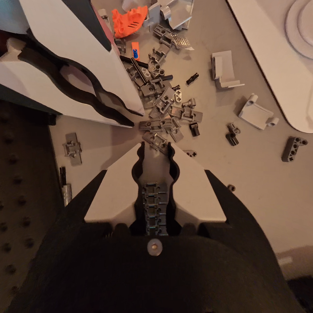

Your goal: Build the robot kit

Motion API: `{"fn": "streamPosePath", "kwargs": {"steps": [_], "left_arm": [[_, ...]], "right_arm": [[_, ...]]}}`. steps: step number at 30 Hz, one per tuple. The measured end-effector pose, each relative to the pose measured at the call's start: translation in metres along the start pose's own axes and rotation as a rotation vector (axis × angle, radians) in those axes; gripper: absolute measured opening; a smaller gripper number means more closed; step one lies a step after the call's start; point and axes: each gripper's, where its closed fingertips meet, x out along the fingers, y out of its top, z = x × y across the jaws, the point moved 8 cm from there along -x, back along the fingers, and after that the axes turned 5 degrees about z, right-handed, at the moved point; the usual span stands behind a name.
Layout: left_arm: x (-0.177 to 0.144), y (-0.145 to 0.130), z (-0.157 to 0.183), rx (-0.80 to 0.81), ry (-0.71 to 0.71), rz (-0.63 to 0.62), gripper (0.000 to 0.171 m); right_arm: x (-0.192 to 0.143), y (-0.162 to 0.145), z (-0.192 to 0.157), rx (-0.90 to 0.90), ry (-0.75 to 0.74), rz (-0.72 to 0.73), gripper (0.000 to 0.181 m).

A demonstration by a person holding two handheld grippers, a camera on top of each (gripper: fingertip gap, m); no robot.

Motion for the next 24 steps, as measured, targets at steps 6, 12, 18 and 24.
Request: {"fn": "streamPosePath", "kwargs": {"steps": [6,12,18,24], "left_arm": [[-0.001,0.000,0.000,-0.007,0.000,0.011,0.013],[-0.001,-0.001,-0.001,-0.007,0.009,0.017,0.013],[0.001,0.009,0.003,0.026,0.015,0.041,0.013],[0.009,0.032,0.012,0.089,-0.009,0.085,0.015]], "right_arm": [[0.007,0.001,0.000,-0.009,-0.005,0.012,0.014],[-0.003,-0.002,0.000,-0.069,0.011,0.032,0.004],[-0.040,-0.010,-0.003,-0.170,0.027,0.095,0.003],[-0.105,-0.060,-0.009,-0.338,-0.034,0.085,0.003]]}}
